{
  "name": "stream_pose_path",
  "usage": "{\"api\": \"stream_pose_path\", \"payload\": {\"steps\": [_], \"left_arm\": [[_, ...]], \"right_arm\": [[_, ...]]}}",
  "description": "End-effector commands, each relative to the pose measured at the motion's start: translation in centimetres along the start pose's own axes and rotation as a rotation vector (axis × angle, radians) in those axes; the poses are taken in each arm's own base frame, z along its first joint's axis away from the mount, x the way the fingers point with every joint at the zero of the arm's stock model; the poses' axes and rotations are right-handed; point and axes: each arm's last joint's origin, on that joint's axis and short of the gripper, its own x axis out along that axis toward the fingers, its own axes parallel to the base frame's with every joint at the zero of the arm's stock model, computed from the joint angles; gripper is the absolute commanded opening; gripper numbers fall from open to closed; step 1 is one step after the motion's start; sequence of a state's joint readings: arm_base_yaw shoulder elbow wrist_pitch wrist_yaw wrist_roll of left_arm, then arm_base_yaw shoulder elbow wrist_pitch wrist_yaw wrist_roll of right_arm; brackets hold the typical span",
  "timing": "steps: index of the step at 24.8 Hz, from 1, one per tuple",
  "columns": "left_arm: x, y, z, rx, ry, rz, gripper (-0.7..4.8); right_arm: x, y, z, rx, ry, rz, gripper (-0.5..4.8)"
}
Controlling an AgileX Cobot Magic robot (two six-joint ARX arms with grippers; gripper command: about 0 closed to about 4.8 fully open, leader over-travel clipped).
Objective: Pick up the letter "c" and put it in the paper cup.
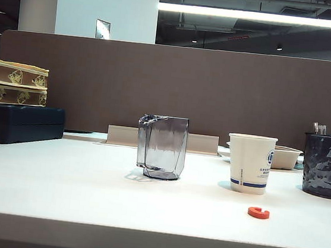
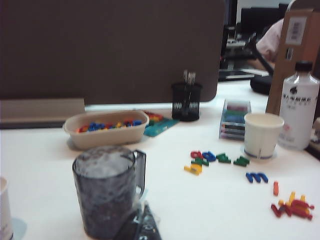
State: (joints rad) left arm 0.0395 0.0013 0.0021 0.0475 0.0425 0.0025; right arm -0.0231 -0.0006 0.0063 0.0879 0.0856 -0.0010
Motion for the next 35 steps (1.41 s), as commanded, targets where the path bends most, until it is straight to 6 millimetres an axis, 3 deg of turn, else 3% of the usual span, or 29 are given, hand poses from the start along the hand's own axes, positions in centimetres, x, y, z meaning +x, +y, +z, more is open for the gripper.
{"api": "stream_pose_path", "payload": {"steps": [1,12,18,22,30,33,35], "left_arm": [[0.0,0.0,0.2,-0.002,-0.012,-0.006,-0.05],[0.0,0.0,-0.1,-0.004,0.015,-0.005,-0.05],[0.0,0.0,-0.1,-0.012,0.015,-0.007,-0.05],[-0.1,-0.3,0.4,-0.061,-0.018,-0.122,-0.05],[-0.6,-0.9,2.7,-0.068,-0.084,-0.312,0.00],[-1.0,-1.0,4.2,-0.061,-0.116,-0.346,0.61],[-1.0,-1.2,4.8,-0.060,-0.114,-0.383,0.61]], "right_arm": [[0.0,0.0,-0.3,-0.003,0.016,0.000,-0.01],[0.0,0.0,-0.3,0.072,0.022,0.010,-0.01],[-0.1,0.4,0.2,0.171,0.008,0.127,-0.01],[-0.1,0.5,0.4,0.245,0.013,0.158,-0.01],[-0.7,0.4,3.2,0.236,0.054,0.158,0.00],[-0.8,0.6,4.8,0.221,0.069,0.219,0.23],[-0.4,0.8,5.7,0.154,0.087,0.284,0.24]]}}
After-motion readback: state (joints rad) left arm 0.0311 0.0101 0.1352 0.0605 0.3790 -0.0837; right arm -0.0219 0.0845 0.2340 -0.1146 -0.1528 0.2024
